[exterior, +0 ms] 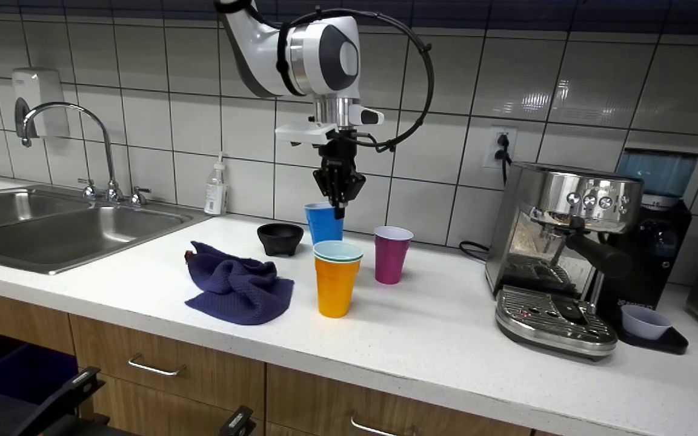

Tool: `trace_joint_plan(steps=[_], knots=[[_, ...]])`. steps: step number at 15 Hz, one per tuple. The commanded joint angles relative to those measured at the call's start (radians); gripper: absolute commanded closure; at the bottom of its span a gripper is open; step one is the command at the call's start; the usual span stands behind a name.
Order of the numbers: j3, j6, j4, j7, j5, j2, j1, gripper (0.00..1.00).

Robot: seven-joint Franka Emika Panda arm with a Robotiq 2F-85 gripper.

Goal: Stack the cups together

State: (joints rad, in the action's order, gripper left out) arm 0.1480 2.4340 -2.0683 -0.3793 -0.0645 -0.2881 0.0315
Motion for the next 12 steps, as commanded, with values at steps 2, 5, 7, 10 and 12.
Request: trace_joint_plan(steps=[2,5,7,10,12], knots=[[-0.011,0.041,-0.077,0.050,0.027,0.088,0.014,0.99],[-0.015,0.064,-0.101,0.062,0.036,0.115,0.015,0.99],[-0.020,0.074,-0.113,0.072,0.046,0.128,0.013,0.99],[-0.030,0.086,-0.132,0.096,0.065,0.148,0.012,0.99],[-0.038,0.096,-0.149,0.115,0.078,0.164,0.011,0.99]])
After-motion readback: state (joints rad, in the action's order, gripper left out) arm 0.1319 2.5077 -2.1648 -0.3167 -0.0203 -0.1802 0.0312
